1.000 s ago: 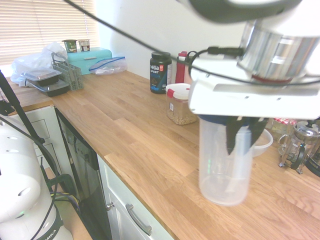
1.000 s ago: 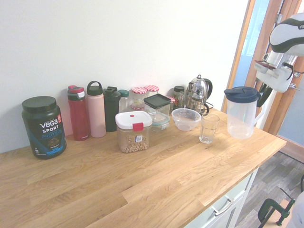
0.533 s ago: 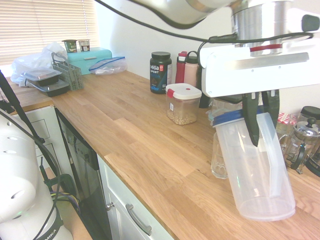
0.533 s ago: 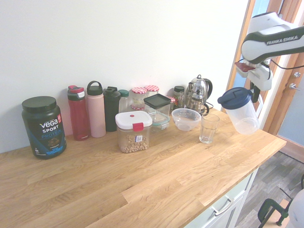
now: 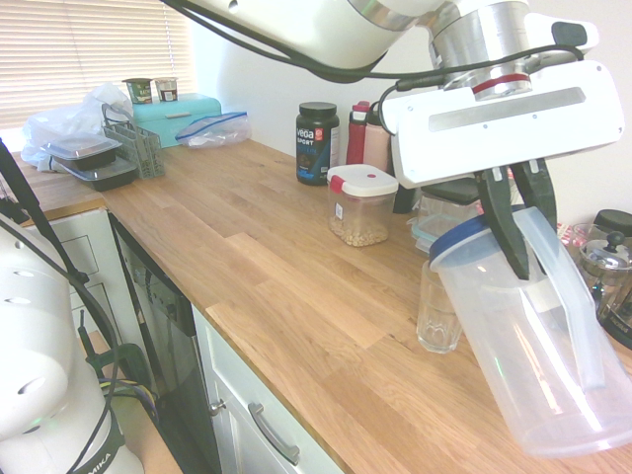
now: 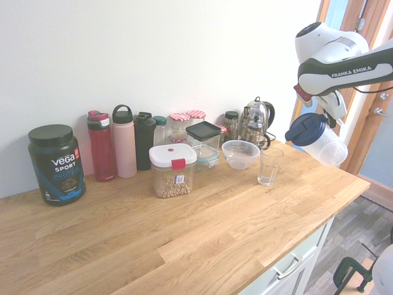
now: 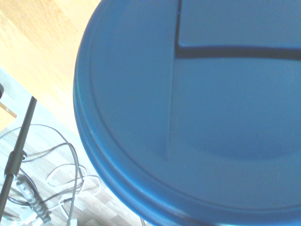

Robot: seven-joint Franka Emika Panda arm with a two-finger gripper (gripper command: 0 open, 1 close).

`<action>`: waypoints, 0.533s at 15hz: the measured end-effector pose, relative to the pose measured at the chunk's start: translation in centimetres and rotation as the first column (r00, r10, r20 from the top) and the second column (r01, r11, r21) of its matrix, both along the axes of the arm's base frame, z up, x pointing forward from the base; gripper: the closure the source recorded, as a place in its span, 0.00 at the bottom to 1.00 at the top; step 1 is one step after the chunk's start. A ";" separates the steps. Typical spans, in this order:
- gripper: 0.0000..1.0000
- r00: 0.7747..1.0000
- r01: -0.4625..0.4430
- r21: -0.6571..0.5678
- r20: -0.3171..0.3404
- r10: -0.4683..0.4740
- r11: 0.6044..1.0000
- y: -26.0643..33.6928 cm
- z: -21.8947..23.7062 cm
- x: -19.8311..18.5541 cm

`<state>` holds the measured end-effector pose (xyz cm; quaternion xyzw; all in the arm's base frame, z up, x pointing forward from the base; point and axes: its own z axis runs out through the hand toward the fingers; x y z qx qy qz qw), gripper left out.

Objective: Pour me some water

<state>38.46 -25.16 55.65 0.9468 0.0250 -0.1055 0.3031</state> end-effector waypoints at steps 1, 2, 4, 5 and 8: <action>1.00 1.000 -0.002 -0.015 -0.010 0.002 1.000 0.4 -0.2 0.3; 1.00 1.000 -0.004 -0.031 -0.022 0.003 1.000 0.8 -0.4 0.5; 1.00 0.999 -0.009 -0.064 -0.039 0.007 0.998 1.4 -1.0 0.7; 1.00 0.999 -0.012 -0.069 -0.045 0.009 0.998 1.7 -1.3 0.8; 1.00 0.999 -0.011 -0.081 -0.050 0.007 0.997 2.7 -2.4 1.1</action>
